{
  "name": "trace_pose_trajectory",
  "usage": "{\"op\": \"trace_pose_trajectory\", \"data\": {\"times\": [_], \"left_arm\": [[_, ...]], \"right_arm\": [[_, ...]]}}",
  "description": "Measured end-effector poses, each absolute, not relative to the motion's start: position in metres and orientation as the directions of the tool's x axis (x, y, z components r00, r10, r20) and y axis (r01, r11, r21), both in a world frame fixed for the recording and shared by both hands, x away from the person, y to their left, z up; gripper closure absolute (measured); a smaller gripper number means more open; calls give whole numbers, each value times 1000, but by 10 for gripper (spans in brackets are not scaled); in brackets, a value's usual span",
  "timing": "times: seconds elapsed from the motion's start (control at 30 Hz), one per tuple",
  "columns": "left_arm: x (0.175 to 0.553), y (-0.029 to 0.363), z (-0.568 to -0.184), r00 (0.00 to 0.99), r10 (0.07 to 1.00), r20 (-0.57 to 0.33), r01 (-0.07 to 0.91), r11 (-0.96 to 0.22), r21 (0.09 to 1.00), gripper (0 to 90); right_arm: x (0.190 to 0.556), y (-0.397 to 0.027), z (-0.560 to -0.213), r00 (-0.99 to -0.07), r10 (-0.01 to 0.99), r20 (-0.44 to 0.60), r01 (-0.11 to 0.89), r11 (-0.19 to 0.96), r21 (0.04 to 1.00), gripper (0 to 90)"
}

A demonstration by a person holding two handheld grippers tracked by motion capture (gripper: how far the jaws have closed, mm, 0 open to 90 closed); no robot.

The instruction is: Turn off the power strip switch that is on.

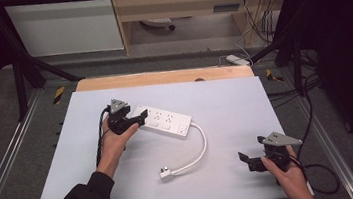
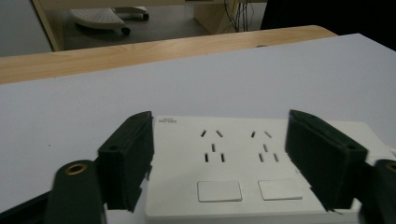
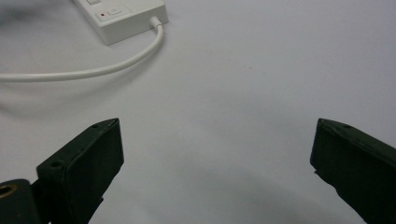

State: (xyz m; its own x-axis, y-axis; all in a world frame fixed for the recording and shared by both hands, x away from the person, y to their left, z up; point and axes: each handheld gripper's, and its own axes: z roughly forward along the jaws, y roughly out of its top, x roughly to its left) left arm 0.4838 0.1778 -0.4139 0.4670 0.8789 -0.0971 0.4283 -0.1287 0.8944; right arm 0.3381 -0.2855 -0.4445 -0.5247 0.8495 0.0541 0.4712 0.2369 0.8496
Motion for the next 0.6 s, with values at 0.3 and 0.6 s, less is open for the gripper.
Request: {"op": "trace_pose_trajectory", "data": {"times": [0.3, 0.6], "left_arm": [[475, 177, -400, 502, 856, -127, 425, -117, 897, 90], [463, 183, -380, 515, 849, -117, 390, -110, 914, 81]], "right_arm": [[338, -285, -444, -525, 849, 54, 469, 236, 851, 32], [338, -285, -445, -526, 848, 56, 470, 236, 850, 32]]}}
